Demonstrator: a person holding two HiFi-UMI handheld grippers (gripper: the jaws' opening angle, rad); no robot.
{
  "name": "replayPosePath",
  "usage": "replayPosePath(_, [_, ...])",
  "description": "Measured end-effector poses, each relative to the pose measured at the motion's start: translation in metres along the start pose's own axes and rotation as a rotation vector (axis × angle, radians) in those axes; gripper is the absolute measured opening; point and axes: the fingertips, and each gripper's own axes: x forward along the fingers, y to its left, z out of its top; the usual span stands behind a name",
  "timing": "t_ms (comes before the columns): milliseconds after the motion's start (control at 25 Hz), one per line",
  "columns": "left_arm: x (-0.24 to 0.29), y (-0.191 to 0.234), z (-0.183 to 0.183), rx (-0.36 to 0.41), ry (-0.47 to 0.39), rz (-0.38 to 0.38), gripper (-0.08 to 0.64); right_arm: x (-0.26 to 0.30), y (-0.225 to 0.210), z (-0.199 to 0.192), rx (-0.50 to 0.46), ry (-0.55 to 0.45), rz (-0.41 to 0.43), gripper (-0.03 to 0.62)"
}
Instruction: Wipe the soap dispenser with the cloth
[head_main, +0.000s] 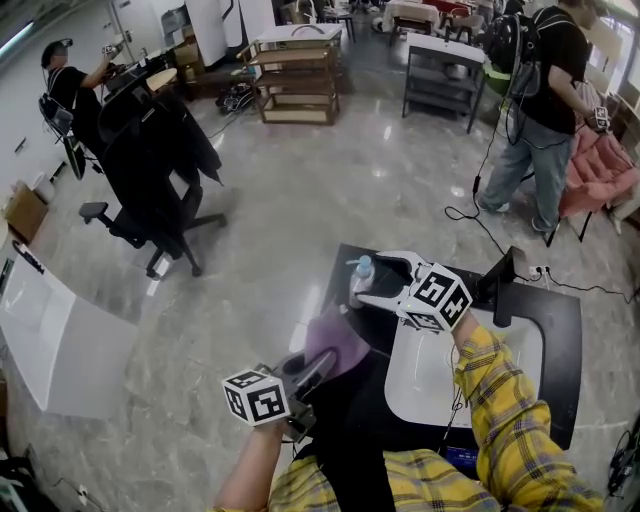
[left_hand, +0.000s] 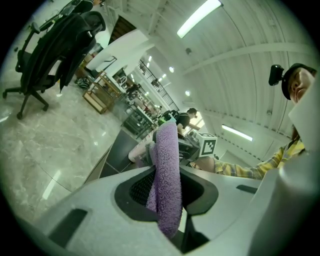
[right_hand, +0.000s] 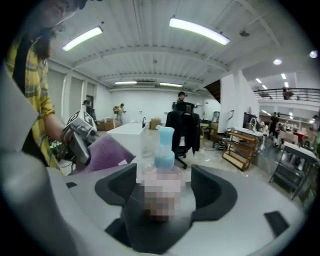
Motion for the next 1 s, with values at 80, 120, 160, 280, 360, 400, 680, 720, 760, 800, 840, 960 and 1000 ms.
replayPosePath(80, [0.0, 0.001, 0.001, 0.0, -0.001, 0.003, 0.077, 0.006, 0.002, 0.001, -0.048, 0.016, 0.059, 0.302])
replayPosePath(120, [0.0, 0.002, 0.002, 0.0, -0.003, 0.006, 0.076, 0.009, 0.002, 0.001, -0.066, 0.026, 0.082, 0.304])
replayPosePath(160, [0.0, 0.003, 0.003, 0.0, -0.005, 0.009, 0.075, 0.012, 0.002, 0.0, -0.083, 0.041, 0.102, 0.305])
replayPosePath(280, [-0.001, 0.006, 0.005, 0.001, -0.016, 0.021, 0.075, 0.019, -0.001, -0.002, -0.108, 0.06, 0.153, 0.304])
replayPosePath(360, [-0.002, 0.008, 0.006, 0.001, -0.022, 0.026, 0.075, 0.021, -0.003, -0.002, -0.095, 0.046, 0.173, 0.304])
replayPosePath(400, [-0.002, 0.009, 0.006, 0.0, -0.024, 0.028, 0.077, 0.021, -0.003, -0.002, -0.085, 0.04, 0.183, 0.304])
replayPosePath(680, [-0.001, 0.014, 0.005, -0.007, -0.02, 0.034, 0.076, 0.025, -0.002, -0.001, -0.059, 0.01, 0.192, 0.291])
replayPosePath(720, [0.0, 0.014, 0.005, -0.007, -0.017, 0.033, 0.076, 0.025, -0.003, -0.001, -0.057, 0.01, 0.18, 0.29])
replayPosePath(760, [0.001, 0.014, 0.005, -0.007, -0.015, 0.032, 0.075, 0.025, -0.003, 0.0, -0.053, 0.011, 0.167, 0.29])
replayPosePath(800, [0.002, 0.014, 0.005, -0.007, -0.012, 0.03, 0.077, 0.026, -0.004, 0.0, -0.048, 0.012, 0.154, 0.29])
replayPosePath(840, [0.003, 0.014, 0.005, -0.007, -0.01, 0.028, 0.075, 0.026, -0.005, 0.0, -0.041, 0.013, 0.138, 0.288])
replayPosePath(960, [0.004, 0.014, 0.005, -0.006, -0.006, 0.025, 0.075, 0.025, -0.007, -0.001, -0.016, 0.01, 0.075, 0.288])
replayPosePath(1000, [0.004, 0.014, 0.005, -0.006, -0.006, 0.025, 0.077, 0.025, -0.008, -0.002, -0.006, 0.009, 0.05, 0.288])
